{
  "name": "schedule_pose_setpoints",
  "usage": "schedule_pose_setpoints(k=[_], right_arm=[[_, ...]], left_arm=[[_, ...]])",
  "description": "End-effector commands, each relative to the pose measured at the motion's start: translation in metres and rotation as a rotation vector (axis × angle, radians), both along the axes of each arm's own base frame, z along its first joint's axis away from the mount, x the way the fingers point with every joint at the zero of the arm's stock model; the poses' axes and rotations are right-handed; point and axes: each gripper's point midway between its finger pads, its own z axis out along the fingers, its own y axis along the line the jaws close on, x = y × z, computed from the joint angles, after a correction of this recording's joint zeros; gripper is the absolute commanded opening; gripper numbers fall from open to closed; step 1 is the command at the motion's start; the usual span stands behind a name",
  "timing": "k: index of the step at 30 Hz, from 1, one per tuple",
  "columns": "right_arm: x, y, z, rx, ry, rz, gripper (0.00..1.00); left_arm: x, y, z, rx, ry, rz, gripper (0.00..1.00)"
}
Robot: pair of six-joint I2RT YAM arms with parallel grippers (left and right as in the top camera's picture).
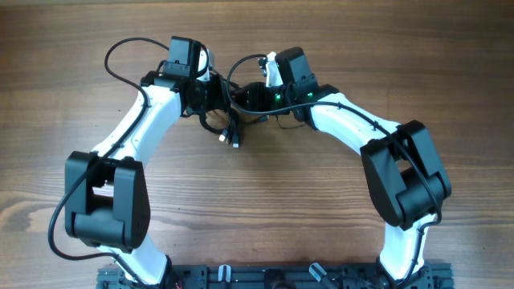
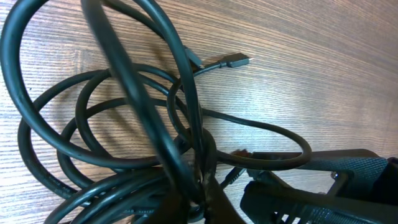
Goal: Untangle cables
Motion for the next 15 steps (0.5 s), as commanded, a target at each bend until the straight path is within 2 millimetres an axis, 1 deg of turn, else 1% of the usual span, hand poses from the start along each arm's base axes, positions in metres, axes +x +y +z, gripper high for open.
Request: schedule_pose_setpoints(k=[1,5,9,11,15], right_arm=[[0.0027,-0.0036,-0.0045,-0.018,-0.014,0.0,0.4],[0.0027,-0.0036,-0.0045,-0.018,-0.014,0.0,0.4],[0.0029,-0.0038,-0.0046,-0.018,-0.015,0.0,0.4],[0.0027,-0.0036,-0.0046,-0.018,-0.014,0.0,0.4],[0.0028,-0.0036,-0.0045,-0.018,-0.015,0.0,0.4]], left_arm=[[-0.0032,0.0036,0.0029,0.003,-0.007,0.002,0.17],[-0.0069,0.0025,-0.0016,0.004,0.003,-0.002,0.18],[-0.0005,0.0008,0.0019,-0.003,-0.027,-0.002,0.26],[0.0003,0.0,0.0026,-0.008,-0.031,-0.002,0.25],[-0.0012,-0.0021,0.0029,-0.02,-0.025,-0.008,0.18]])
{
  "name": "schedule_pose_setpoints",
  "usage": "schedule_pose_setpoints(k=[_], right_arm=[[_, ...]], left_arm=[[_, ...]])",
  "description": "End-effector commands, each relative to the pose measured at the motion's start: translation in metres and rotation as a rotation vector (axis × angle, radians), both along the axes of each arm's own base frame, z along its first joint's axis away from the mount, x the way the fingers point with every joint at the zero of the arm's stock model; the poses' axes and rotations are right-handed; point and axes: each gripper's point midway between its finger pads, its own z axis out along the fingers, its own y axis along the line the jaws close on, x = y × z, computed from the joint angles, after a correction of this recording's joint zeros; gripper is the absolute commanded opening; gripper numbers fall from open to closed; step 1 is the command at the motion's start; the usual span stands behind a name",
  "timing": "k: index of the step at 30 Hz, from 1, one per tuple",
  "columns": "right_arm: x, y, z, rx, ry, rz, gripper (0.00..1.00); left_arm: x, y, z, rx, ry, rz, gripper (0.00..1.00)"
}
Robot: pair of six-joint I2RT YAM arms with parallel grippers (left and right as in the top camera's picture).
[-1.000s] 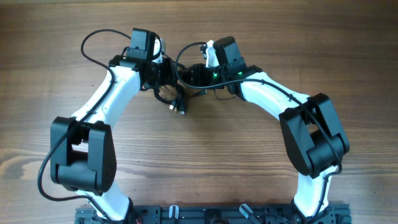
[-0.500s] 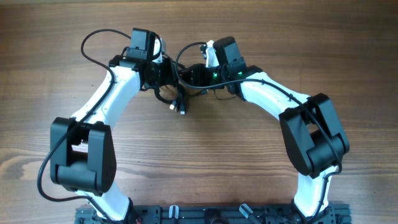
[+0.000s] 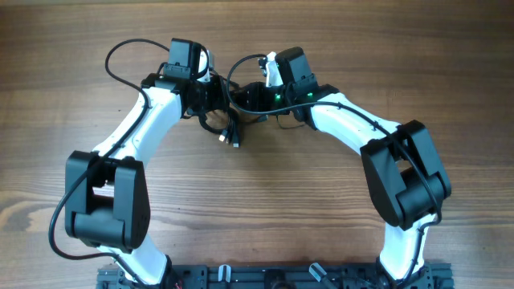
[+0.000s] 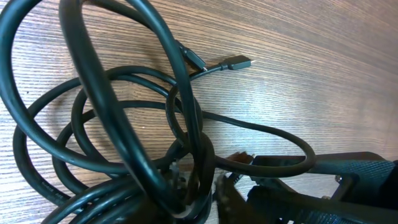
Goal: Untangle cables
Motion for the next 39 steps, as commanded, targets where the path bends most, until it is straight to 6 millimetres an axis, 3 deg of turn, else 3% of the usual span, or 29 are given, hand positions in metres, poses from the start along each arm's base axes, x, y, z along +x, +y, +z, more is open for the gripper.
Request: schedule_pose_setpoints(k=[1,6,15,20,26,31,39], right_arm=[[0.003,-0.004,-0.004,-0.018,-0.015,0.0,0.4],[0.003,-0.004,-0.004,-0.018,-0.015,0.0,0.4],[-0.003,0.008,0.008,0.062,-0.023,0.063,0.44],[-0.005,0.011,0.011,0.08,-0.022,0.079,0.45],[-0.01,0.016,0.017,0.121,-0.013,0.118,0.44],[-0.015,0.027,0.036,0.213,-0.049,0.194,0.43],[-0.014,0.029,0.04,0.227,-0.066,0.204,0.44]], left_arm=[[-0.003,-0.001,0.006,-0.01,-0.01,-0.007,0.15],[-0.002,0.001,0.005,0.0,-0.014,-0.004,0.04],[-0.001,0.003,0.005,0.0,-0.015,-0.003,0.04],[-0.004,-0.002,0.015,-0.145,0.012,-0.028,0.04],[-0.004,0.009,0.035,-0.369,0.058,0.006,0.04],[-0.007,0.011,0.043,-0.458,0.092,0.016,0.04],[-0.016,-0.005,0.058,-0.573,0.116,-0.046,0.04]])
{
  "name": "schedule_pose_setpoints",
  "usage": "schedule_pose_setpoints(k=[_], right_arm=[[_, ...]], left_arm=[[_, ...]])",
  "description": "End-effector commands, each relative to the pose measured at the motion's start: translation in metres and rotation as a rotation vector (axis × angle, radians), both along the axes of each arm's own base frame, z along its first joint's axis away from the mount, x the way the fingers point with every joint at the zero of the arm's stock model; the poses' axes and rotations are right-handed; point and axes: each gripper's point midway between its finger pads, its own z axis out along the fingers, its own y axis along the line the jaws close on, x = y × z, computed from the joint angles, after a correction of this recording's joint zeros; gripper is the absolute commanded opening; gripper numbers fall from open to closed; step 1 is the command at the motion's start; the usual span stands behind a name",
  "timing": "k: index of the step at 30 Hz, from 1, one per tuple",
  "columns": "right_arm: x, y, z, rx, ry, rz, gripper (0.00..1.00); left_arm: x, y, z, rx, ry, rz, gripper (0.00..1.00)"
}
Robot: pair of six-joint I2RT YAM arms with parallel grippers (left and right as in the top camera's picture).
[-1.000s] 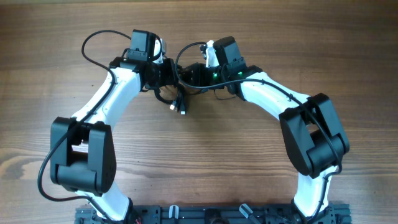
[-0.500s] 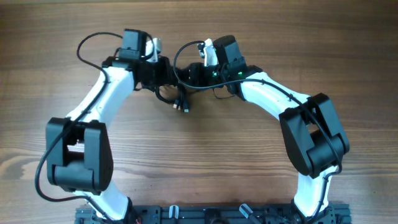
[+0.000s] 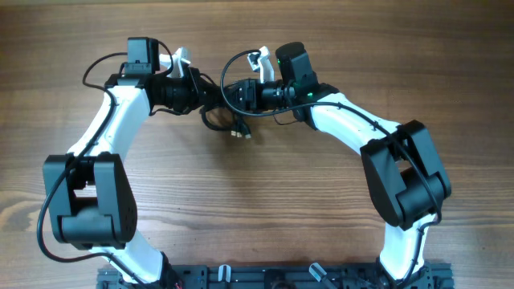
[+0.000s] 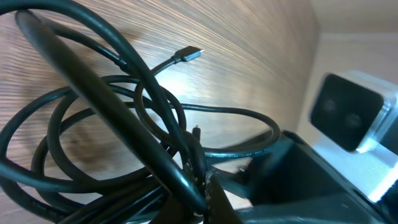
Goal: Untangle cables
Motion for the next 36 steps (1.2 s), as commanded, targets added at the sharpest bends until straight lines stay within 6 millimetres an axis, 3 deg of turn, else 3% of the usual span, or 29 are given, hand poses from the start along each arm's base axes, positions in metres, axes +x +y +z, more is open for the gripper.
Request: schedule_pose_setpoints(k=[1,5,9,14,21,27,31,32,34,36], right_arm=[[-0.003,0.0,0.0,0.016,0.0,0.029,0.43],[-0.003,-0.001,-0.002,0.009,0.002,0.027,0.42],[0.002,-0.003,-0.006,-0.016,-0.002,-0.004,0.35],[0.007,-0.012,-0.012,-0.043,0.014,-0.036,0.34],[0.011,-0.038,-0.025,-0.088,0.072,-0.067,0.36],[0.005,-0.046,-0.016,-0.02,0.067,0.016,0.41],[0.006,-0.069,-0.032,-0.081,0.154,-0.047,0.41],[0.004,-0.074,-0.038,-0.108,0.184,-0.063,0.42],[-0.002,-0.086,-0.052,-0.176,0.25,-0.098,0.44],[-0.007,-0.097,-0.066,-0.253,0.295,-0.137,0.45]], left_arm=[[-0.011,-0.017,0.023,-0.137,-0.003,-0.061,0.04],[-0.012,-0.018,0.024,-0.146,-0.001,-0.064,0.04],[-0.013,-0.02,0.027,-0.162,-0.001,-0.072,0.04],[-0.013,-0.02,0.028,-0.169,-0.009,-0.08,0.04],[-0.012,-0.013,0.017,-0.103,0.008,-0.048,0.04],[-0.021,-0.007,-0.005,0.024,0.086,-0.011,0.04],[-0.022,-0.004,-0.006,0.008,0.143,0.035,0.04],[-0.022,-0.004,-0.006,0.004,0.156,0.049,0.08],[-0.018,-0.003,-0.005,0.007,0.141,0.055,0.59],[-0.015,0.003,-0.009,0.041,0.133,0.073,0.62]])
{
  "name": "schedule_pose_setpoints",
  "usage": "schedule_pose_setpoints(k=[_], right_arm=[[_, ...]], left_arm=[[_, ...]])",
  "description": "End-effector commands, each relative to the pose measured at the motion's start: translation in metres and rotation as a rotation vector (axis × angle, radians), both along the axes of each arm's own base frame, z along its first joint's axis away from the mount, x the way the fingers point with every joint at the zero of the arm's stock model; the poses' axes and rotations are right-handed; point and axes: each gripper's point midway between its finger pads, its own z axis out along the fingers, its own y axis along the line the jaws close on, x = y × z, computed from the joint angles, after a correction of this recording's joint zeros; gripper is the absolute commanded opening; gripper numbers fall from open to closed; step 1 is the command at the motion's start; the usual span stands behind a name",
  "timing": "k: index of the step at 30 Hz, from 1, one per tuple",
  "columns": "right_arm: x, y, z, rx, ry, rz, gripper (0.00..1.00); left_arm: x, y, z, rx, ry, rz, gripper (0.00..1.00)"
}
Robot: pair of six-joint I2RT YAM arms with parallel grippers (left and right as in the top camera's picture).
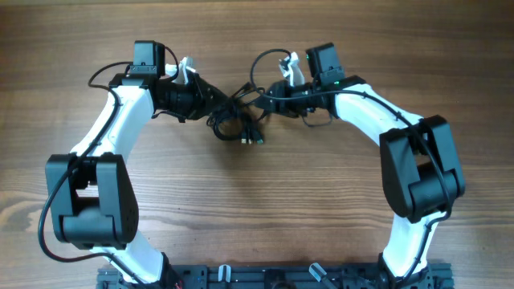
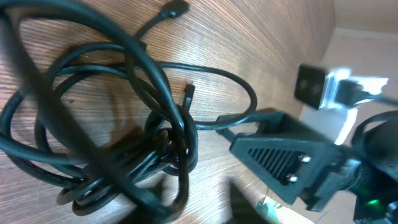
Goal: Untangle cables
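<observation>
A tangle of black cables (image 1: 235,122) lies on the wooden table between my two arms, seen close up in the left wrist view as the cable tangle (image 2: 118,134). Two plug ends (image 1: 250,140) stick out below it. My left gripper (image 1: 207,99) is at the tangle's left edge. Its fingers (image 2: 152,208) look blurred and apart, with a thick strand running past them. My right gripper (image 1: 269,96) is at the tangle's upper right. The right gripper's tip (image 2: 239,144) is shut on a thin black cable (image 2: 224,74) that loops out of the tangle.
A cable loop (image 1: 261,63) arches above the right gripper. Another plug end (image 2: 174,9) lies on the bare wood beyond the tangle. The rack's edge (image 1: 273,277) runs along the near side of the table.
My right gripper has moved right, away from the tangle, with the thin cable in it. The left fingers, then pinched on a thick strand, now look apart. The tangle sits lower and more spread.
Both grippers first met over the tangle at the far middle, the left shut on thick strands. Then the left arm swung left with the strands in its grip. Now the right has shifted right, so the tangle is stretched between them.
</observation>
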Motion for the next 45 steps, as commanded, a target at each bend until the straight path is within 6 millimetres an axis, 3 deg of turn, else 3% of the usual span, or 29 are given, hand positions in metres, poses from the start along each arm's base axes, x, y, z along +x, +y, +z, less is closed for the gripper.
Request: schedule_pose_setpoints(k=[1,7,11,16,22,25,31,41,45], right_arm=[[-0.003,-0.021,-0.025,-0.145,0.043,-0.053,0.45],[-0.006,-0.022,-0.029,-0.161,0.129,-0.124,0.49],[-0.006,-0.019,-0.029,-0.146,0.212,-0.2,0.46],[-0.008,-0.013,-0.031,-0.154,0.311,-0.3,0.44],[-0.01,-0.005,-0.042,-0.23,0.301,-0.359,0.45],[-0.008,0.004,-0.041,-0.229,0.268,-0.359,0.45],[-0.002,0.0,-0.046,-0.26,0.301,-0.484,0.46],[-0.008,0.01,-0.055,-0.317,0.29,-0.54,0.47],[-0.009,0.011,-0.056,-0.313,0.314,-0.564,0.38]], left_arm=[[0.006,0.012,-0.001,0.057,-0.007,0.058,0.61],[0.01,0.023,0.007,0.146,0.006,0.081,0.58],[0.01,0.045,0.019,0.329,0.027,0.108,0.62],[0.014,0.037,0.025,0.398,-0.007,0.084,0.62],[0.019,0.015,0.008,0.408,-0.021,0.023,0.62],[0.021,0.02,-0.01,0.442,0.012,0.024,0.62],[0.025,0.021,-0.04,0.45,0.058,0.013,0.62],[0.026,0.021,-0.047,0.452,0.066,0.011,0.45],[0.026,0.023,-0.05,0.463,0.065,0.014,0.45]])
